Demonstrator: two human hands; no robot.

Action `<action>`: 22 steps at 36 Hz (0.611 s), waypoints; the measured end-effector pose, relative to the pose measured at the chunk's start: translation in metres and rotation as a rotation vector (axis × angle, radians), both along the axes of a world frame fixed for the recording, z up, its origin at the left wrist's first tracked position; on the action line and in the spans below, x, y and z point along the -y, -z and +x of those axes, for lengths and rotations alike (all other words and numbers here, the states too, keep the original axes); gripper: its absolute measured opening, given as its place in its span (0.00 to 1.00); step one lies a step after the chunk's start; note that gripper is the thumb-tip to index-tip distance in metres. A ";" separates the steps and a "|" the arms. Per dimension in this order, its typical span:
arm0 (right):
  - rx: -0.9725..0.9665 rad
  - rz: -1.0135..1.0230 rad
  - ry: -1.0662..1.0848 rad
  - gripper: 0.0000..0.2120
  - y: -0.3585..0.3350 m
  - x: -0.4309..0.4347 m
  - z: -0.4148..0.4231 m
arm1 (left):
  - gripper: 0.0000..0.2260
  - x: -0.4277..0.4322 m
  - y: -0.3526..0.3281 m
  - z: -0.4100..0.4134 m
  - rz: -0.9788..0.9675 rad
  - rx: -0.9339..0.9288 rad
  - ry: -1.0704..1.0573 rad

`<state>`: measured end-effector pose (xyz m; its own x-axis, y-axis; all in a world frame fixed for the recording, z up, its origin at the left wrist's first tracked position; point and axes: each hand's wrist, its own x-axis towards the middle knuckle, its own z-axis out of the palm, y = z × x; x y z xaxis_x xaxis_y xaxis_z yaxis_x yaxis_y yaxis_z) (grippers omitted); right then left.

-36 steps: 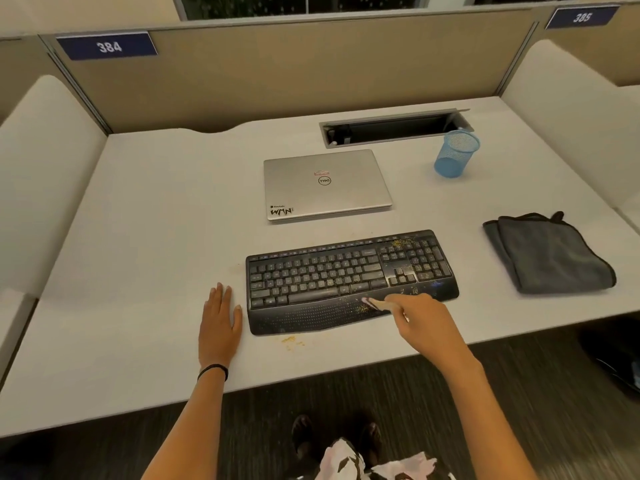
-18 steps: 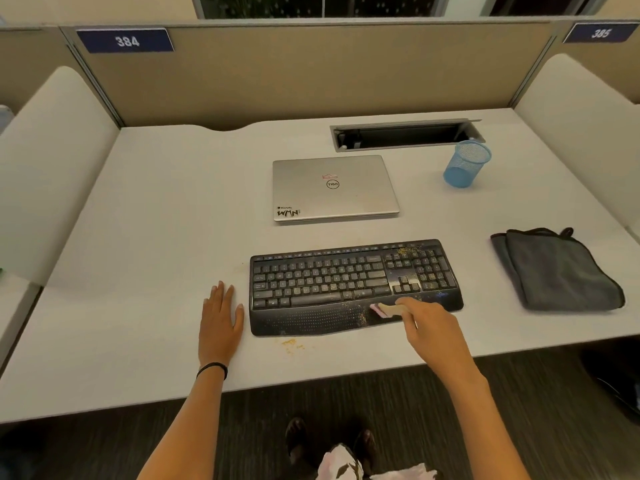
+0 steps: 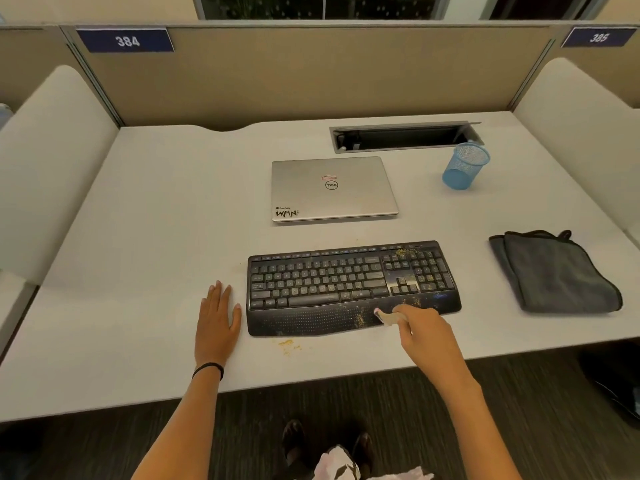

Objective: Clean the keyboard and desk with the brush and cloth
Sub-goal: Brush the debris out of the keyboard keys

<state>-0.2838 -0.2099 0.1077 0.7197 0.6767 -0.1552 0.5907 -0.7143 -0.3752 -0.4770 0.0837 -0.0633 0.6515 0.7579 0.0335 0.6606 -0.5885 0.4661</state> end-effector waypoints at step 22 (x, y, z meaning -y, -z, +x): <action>0.018 0.214 0.147 0.11 0.008 0.000 0.000 | 0.24 0.002 -0.002 -0.001 -0.011 0.013 0.010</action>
